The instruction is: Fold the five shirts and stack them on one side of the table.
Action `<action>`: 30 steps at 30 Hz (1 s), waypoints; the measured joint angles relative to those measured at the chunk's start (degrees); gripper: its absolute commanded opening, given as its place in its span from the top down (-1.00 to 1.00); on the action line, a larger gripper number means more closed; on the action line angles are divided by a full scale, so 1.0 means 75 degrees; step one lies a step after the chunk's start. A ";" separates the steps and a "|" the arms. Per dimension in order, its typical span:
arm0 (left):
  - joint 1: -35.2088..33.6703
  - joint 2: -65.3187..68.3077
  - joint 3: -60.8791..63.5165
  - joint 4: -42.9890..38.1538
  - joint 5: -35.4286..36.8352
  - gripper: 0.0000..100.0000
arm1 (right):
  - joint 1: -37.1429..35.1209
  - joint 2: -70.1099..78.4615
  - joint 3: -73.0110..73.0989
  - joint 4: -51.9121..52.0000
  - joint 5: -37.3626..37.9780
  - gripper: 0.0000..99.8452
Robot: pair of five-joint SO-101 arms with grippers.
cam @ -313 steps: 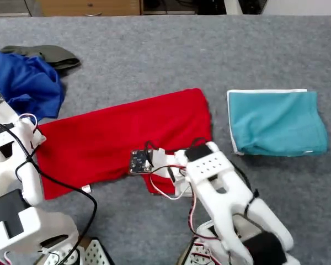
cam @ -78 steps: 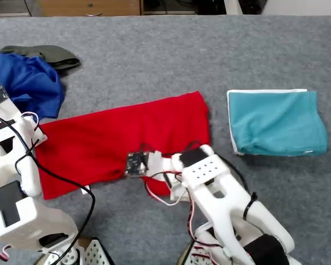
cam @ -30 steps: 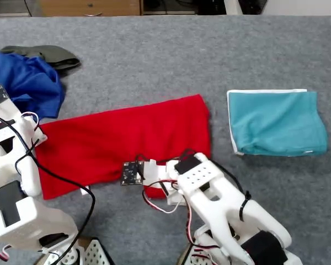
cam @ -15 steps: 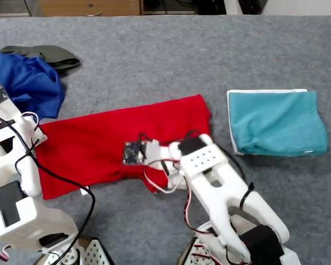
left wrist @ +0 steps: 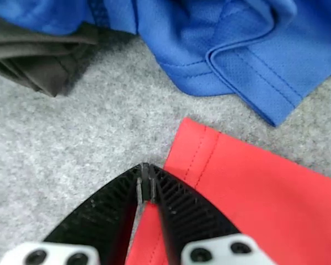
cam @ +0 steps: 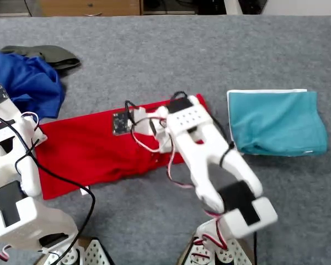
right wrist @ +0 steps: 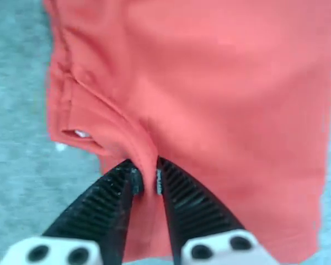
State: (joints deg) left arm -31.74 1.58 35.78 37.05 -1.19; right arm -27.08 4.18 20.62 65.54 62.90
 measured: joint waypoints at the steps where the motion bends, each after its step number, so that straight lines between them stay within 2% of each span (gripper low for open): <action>1: 0.0000 0.0000 0.0000 0.0000 0.0000 0.96 | 0.0012 0.0188 -0.0223 0.0000 0.0117 1.00; 13: 0.0000 0.0000 0.0000 0.0000 0.0000 0.96 | 0.0012 0.1149 -0.1313 0.0000 0.1242 0.97; 15: 0.0000 0.0000 0.0000 0.0000 0.0000 0.96 | 0.0012 0.1149 -0.1325 0.0000 0.1278 0.80; 18: 0.0000 0.0000 0.0000 0.0000 0.0000 0.96 | 0.0012 0.1160 -0.1536 0.0000 0.1301 0.38; 20: 0.0000 0.0000 0.0000 0.0000 0.0000 0.96 | 0.0012 0.1160 -0.1711 0.0000 0.1301 0.28; 22: 0.0000 0.0000 0.0000 0.0000 0.0000 0.96 | 0.0012 0.1160 -0.1852 0.0000 0.1231 0.31; 25: 0.0000 0.0000 0.0000 0.0000 0.0000 0.96 | 0.0012 0.1160 -0.2004 0.0000 0.1172 0.46; 27: 0.0000 0.0000 0.0000 0.0000 0.0000 0.96 | 0.0012 0.1125 -0.2016 0.0000 0.1055 0.65; 29: 0.0000 0.0000 0.0000 0.0000 0.0000 0.96 | 0.0012 0.0938 -0.2016 0.0223 0.0914 0.96; 30: 0.0000 0.0000 0.0000 0.0000 0.0000 0.96 | 0.0012 0.0762 -0.1969 0.0410 0.0844 1.00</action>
State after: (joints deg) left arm -31.74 1.58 35.78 37.05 -1.19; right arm -26.99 9.89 5.85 68.62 69.23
